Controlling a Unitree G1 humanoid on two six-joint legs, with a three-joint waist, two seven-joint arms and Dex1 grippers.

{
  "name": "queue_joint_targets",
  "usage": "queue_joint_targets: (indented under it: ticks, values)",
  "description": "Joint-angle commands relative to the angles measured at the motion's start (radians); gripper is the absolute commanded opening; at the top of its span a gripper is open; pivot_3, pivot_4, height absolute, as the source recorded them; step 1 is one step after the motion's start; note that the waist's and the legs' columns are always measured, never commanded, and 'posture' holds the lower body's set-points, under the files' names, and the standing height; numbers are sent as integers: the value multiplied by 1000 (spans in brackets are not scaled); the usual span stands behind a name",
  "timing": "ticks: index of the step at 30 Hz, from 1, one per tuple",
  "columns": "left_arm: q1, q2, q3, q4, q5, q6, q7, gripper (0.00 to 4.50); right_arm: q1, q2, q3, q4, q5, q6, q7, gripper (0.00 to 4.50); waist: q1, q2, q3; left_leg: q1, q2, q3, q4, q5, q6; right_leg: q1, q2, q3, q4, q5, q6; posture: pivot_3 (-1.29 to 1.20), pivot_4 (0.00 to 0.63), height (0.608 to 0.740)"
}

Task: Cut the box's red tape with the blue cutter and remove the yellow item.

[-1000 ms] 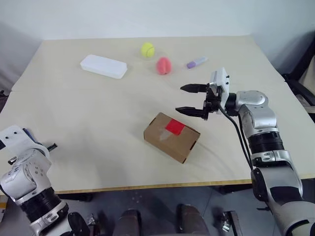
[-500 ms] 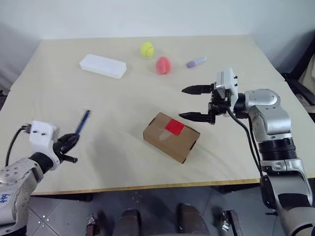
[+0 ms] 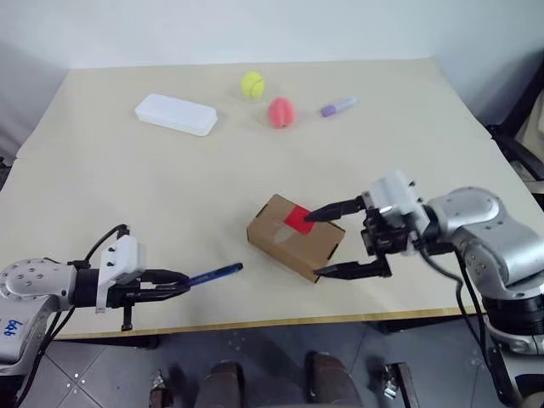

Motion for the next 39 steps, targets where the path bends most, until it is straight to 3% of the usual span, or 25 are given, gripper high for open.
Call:
queue_joint_targets:
  ticks: [1, 7, 14, 18, 24, 39]
  values:
    - [-18, 26, -46, 32, 56, -79, -40, 438, 3, 5, 23, -79, -23, 13, -83, 4103, 2, 0, 0, 0, 0, 0, 0, 0, 0, -1, 0, 0, 0, 0, 0, 0, 150, 740]
    - [-62, 28, -120, 60, 138, -143, -28, 438, -17, 44, 146, -159, -84, 73, -212, 2139, 4, 0, 0, -1, 0, 1, 1, -1, 1, -2, 0, 0, 2, 0, 0, 0, 150, 740]
    - [-46, 15, -151, 28, 172, -170, -1, 438, -107, 82, 410, -173, -217, 193, -292, 22, 2, 0, 0, -2, 2, 4, 1, -1, 1, -9, 0, 0, 9, 0, -1, 0, 150, 740]
    - [-39, 10, -160, 23, 188, -185, 22, 438, -143, 117, 507, -138, -277, 195, -305, 22, 2, 0, 0, -2, 2, 4, 1, -1, 1, -9, 0, 0, 9, 0, -1, 0, 150, 740]
    - [-23, 7, -180, 8, 215, -196, 50, 438, -204, 159, 659, 4, -443, 52, -268, 22, 1, 0, 0, -2, 3, 5, 2, -1, 1, -10, 0, 0, 10, 0, -1, 0, 150, 740]
    - [-25, 8, -207, 3, 229, -176, 74, 438, -184, 267, 642, 103, -508, -114, -200, 22, 1, -1, -1, 0, 3, 6, 3, -1, 1, -10, 0, 0, 13, 1, -1, 0, 150, 740]
